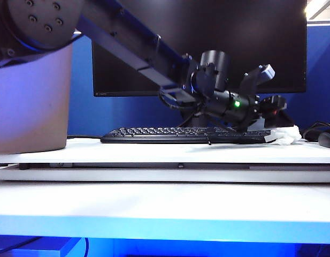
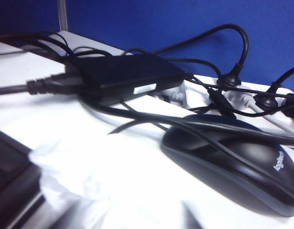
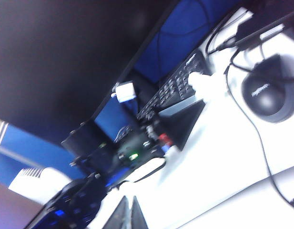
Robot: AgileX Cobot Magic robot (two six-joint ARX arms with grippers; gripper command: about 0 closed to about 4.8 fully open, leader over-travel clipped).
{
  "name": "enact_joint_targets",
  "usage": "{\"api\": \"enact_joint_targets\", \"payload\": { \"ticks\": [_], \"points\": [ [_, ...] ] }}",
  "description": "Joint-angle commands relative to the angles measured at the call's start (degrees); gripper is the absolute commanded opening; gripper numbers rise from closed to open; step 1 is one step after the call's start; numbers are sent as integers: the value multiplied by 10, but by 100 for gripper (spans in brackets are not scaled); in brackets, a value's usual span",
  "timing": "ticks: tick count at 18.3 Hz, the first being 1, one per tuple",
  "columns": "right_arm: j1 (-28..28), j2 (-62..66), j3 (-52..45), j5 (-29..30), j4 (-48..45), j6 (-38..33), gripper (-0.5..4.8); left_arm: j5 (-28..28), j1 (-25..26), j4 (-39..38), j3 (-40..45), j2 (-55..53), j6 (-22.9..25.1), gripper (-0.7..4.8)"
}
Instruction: Pick up all paper balls from the table and place them in the pink trash can.
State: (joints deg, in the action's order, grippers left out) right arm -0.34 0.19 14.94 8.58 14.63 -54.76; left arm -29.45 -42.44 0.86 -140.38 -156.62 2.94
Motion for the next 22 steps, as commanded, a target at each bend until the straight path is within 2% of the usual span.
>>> {"api": "enact_joint_targets", "payload": {
  "ticks": [1,5,7,9,13,14,15,16,17,22],
  "points": [
    [1,-1,3,8,-9,4,-5,12,0,19,-2,-6,3,275],
    [1,-1,3,15,-16,4,-5,76,1,55,-2,-15,28,274],
    [0,-1,3,14,-17,3,-5,80,1,61,-2,-17,28,272],
    [0,-1,3,14,-33,3,-5,93,0,58,-2,-24,28,244],
    [0,-1,3,14,-59,3,-5,93,0,50,-1,-36,29,241],
    [0,-1,3,14,-59,3,-5,93,0,50,-1,-36,29,211],
    [0,-1,3,14,-59,3,-5,94,1,50,-1,-36,29,88],
    [0,-1,3,14,-59,3,-5,102,1,50,-1,-36,30,9],
    [0,-1,3,14,-59,3,-5,111,1,49,-1,-36,31,-5],
    [0,-1,3,14,-60,0,-5,113,0,24,-2,-26,26,-6]
  ]
}}
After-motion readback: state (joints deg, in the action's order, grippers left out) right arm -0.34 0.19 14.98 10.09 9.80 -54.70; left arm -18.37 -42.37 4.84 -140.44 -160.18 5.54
